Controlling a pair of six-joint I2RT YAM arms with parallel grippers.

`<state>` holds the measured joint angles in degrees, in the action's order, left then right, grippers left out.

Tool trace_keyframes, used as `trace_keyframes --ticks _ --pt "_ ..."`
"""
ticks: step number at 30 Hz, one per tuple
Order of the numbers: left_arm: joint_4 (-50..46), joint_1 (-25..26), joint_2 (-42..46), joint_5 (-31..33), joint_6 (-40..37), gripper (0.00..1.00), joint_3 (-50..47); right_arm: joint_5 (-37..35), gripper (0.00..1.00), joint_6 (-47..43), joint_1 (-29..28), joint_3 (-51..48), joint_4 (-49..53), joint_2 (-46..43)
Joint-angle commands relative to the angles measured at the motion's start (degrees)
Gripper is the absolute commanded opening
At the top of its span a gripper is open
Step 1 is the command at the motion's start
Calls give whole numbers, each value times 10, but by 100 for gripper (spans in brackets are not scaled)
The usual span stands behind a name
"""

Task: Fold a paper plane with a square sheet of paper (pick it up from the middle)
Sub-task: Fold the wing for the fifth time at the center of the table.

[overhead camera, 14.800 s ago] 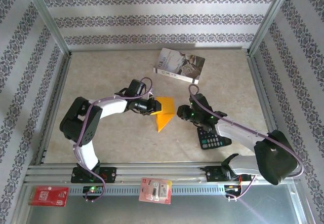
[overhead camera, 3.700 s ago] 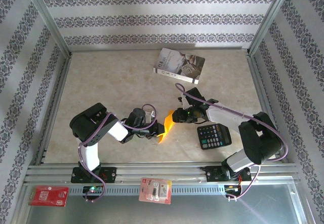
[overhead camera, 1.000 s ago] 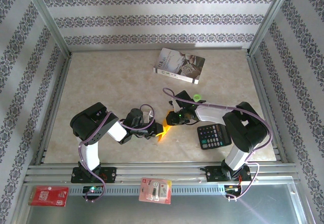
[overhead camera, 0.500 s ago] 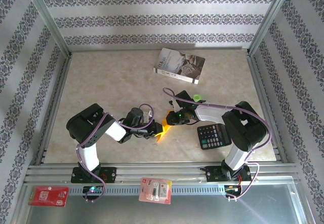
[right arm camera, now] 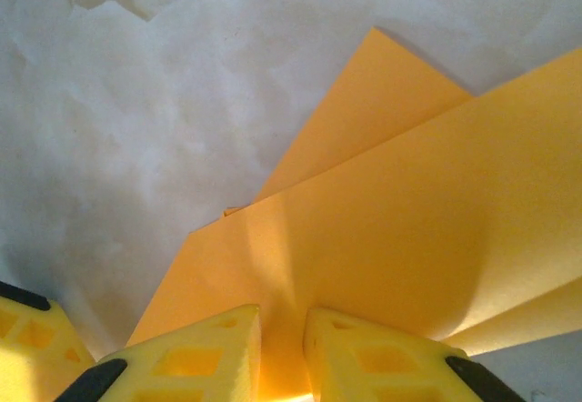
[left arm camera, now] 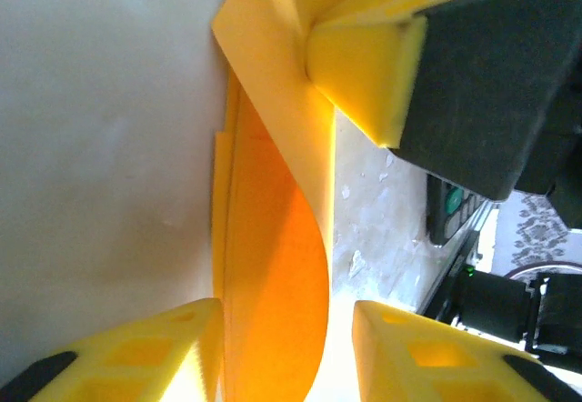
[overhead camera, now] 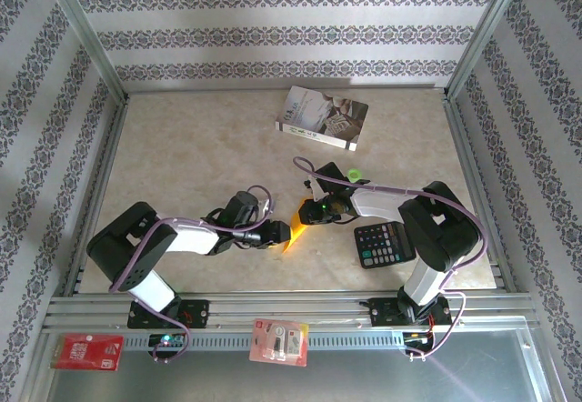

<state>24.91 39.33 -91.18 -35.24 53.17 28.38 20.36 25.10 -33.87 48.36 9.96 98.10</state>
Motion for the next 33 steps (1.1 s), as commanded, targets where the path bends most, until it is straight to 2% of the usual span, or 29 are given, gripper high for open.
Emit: trace_keyframes --ticks 1,7,21,29,33 --pt "-112 20 13 40 -74 44 29 -35 25 -6 7 -21 28 21" --pt "-151 32 -12 50 -97 46 57 -33 25 -4 6 -18 26 17" --pt "-206 35 -17 73 -133 39 82 -28 25 -9 11 -9 37 2" --pt "-261 46 28 124 -176 42 89 -25 25 -8 13 -12 37 3" --pt "-258 57 25 123 -185 45 95 -25 25 -10 13 -13 37 3"
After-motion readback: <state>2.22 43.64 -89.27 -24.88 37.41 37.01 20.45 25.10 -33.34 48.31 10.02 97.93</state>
